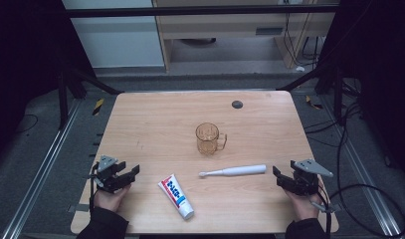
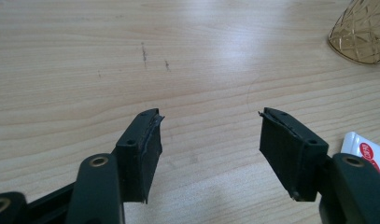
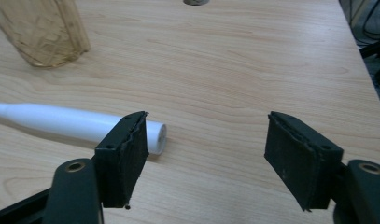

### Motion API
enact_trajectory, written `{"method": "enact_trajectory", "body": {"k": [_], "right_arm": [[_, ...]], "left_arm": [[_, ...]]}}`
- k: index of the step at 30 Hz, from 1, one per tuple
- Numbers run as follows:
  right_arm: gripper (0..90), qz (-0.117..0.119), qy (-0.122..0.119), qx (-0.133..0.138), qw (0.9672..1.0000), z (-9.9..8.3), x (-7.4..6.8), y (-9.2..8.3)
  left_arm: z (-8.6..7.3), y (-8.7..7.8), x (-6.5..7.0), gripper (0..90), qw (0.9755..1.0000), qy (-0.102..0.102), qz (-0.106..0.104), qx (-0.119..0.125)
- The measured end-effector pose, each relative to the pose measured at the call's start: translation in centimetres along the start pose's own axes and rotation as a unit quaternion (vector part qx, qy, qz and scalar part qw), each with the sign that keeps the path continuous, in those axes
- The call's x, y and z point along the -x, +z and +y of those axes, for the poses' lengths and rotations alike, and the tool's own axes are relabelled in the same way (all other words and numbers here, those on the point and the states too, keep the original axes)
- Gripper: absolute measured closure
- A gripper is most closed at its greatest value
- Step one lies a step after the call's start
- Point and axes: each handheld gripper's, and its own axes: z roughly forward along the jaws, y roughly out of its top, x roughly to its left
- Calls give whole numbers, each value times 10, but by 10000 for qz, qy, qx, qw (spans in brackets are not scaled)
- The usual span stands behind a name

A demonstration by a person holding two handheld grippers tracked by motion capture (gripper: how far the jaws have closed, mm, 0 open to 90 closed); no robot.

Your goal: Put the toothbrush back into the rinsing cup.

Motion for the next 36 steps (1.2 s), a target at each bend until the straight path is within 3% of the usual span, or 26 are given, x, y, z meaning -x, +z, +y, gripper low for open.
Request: {"method": "enact_trajectory", "body": {"k": [2,11,17,28,36], "right_arm": [[355,117,-2,19,9999,0,-1,-2],[439,344,-23,48,9994,4,-8,-8],[492,396,25,145,9991,13,-9,-8],[608,707,-15,98,9974,29,-18,7],[712,903,-201,-6,9957,39,-33,25]], "left_arm": [[0,-3,0,375,9999,29,8,106],[5,-15,0,435,9992,213,303,146],[7,-15,-2,447,9991,132,401,68],[9,-13,-6,392,9983,57,575,-16],[10,-12,-8,387,9986,27,531,-49]]}}
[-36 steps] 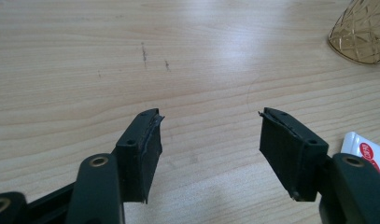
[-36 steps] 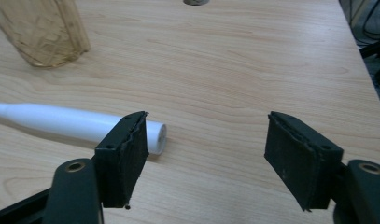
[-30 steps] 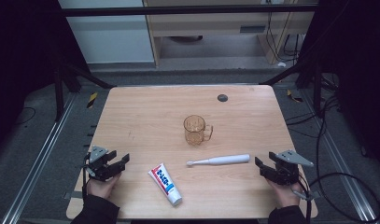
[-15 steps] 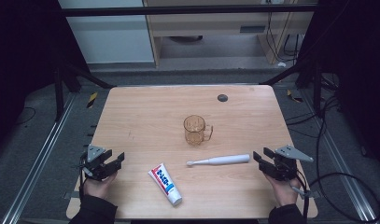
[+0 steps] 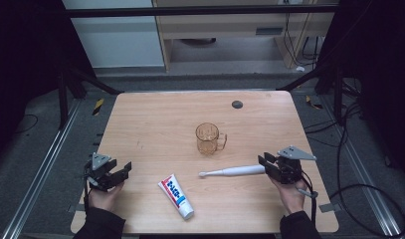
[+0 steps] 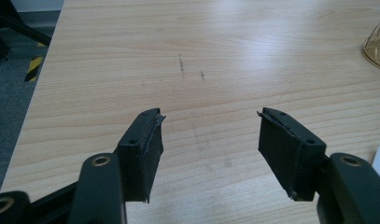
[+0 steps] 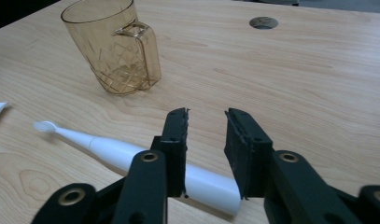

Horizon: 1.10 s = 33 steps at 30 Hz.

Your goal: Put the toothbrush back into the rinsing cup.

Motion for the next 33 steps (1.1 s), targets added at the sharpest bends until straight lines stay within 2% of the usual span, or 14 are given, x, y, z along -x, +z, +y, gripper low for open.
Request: {"method": "enact_trajectory", "body": {"k": [7,12,21,27,30,33], "right_arm": [[823,-95,-22,-185,9998,0,-1,12],[892,-193,23,-313,9993,-3,4,18],[900,-272,-19,-622,9977,-8,10,36],[900,-272,-33,-804,9964,-12,11,42],[900,-275,-156,-965,9948,-15,9,45],[900,-258,-176,-1006,9944,-15,9,46]], "left_arm": [[0,1,0,389,10000,10,36,-21],[0,3,2,395,9999,70,46,-74],[0,5,2,398,9998,118,43,-134],[-1,6,3,394,9997,159,59,-149],[0,7,3,393,9997,169,53,-154],[0,7,3,393,9997,181,47,-148]]}}
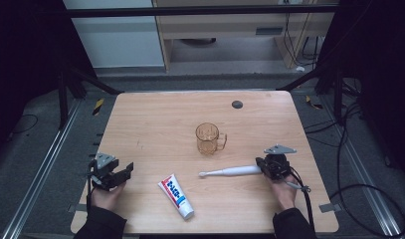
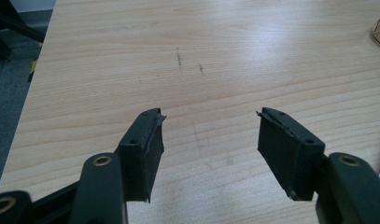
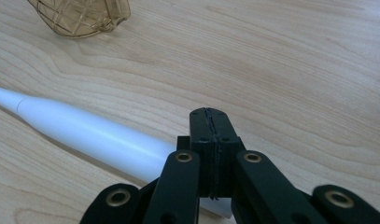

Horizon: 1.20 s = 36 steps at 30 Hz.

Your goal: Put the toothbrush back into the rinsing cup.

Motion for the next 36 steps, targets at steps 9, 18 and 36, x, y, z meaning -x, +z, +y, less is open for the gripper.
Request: {"method": "enact_trajectory", "body": {"k": [9,18,36], "right_arm": [[899,3,-40,-68,10000,-1,1,-1],[900,21,-37,-142,9999,-6,1,-7],[900,123,-182,-237,9995,-15,-8,-21]], "left_arm": [[0,0,0,394,10000,7,-6,-11],[-1,-1,0,395,10000,12,-11,-13],[0,-1,0,403,10000,31,-13,-26]]}}
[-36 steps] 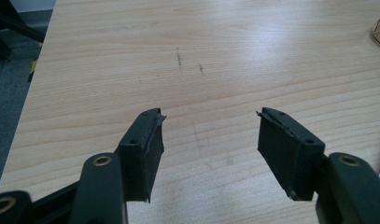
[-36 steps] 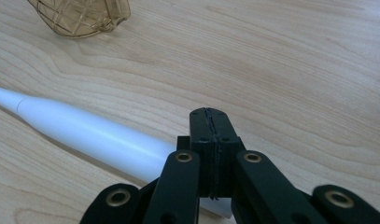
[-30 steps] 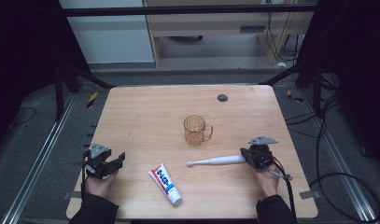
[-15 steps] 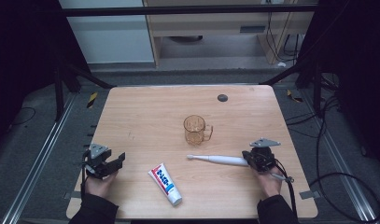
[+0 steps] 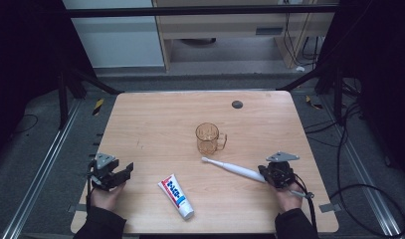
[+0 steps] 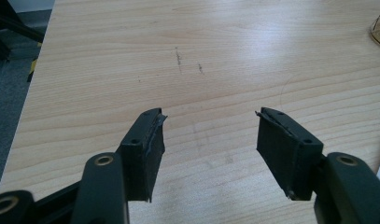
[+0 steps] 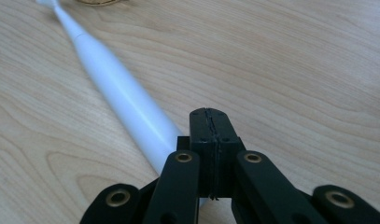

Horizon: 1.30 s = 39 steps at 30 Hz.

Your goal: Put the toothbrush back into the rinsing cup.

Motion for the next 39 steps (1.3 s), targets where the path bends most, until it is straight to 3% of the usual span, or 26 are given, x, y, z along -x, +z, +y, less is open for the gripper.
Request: {"method": "enact_trajectory", "body": {"k": [39], "right_arm": [[900,263,-140,-156,9994,-20,-25,-20]], "left_arm": [[0,-2,1,417,10000,-25,-44,-11]]}}
